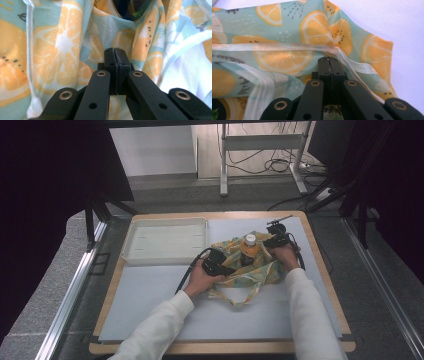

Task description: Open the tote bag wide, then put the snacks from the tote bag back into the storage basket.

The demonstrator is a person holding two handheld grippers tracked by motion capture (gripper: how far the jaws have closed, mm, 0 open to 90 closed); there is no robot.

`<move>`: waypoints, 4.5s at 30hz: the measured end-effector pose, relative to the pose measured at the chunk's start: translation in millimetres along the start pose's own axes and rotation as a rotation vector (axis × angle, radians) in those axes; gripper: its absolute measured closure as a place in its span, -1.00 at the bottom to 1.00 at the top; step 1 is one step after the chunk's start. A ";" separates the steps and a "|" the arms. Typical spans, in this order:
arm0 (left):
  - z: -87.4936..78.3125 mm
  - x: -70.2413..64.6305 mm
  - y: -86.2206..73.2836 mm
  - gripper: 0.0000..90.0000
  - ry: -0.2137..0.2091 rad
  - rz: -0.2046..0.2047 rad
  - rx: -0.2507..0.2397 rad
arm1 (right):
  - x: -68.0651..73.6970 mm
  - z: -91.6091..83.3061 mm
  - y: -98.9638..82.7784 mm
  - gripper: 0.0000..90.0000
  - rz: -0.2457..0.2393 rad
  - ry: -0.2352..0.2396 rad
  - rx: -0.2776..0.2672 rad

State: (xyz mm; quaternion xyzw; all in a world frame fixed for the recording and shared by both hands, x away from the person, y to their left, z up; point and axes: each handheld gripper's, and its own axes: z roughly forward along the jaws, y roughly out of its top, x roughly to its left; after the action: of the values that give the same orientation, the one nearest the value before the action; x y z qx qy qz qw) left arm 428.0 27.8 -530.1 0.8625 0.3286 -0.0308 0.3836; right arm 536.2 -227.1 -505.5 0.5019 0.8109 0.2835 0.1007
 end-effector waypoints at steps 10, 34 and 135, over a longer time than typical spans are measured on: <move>-0.3 -2.4 -3.4 1.00 -0.029 0.009 0.020 | -1.4 -2.4 -6.5 0.98 -0.002 0.002 -0.012; -71.9 -7.1 -7.5 1.00 0.001 -0.025 -0.197 | 27.3 -86.1 -14.4 0.98 -0.143 0.056 -0.159; -138.5 -37.7 -130.8 -0.25 0.234 0.034 -0.204 | 108.6 -84.3 -11.7 -0.44 -0.286 0.055 -0.105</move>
State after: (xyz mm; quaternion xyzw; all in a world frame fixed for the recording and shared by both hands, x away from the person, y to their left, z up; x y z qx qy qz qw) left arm 293.7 165.9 -505.0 0.8220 0.3580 0.1102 0.4289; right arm 437.9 -166.6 -429.8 0.3674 0.8607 0.3217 0.1439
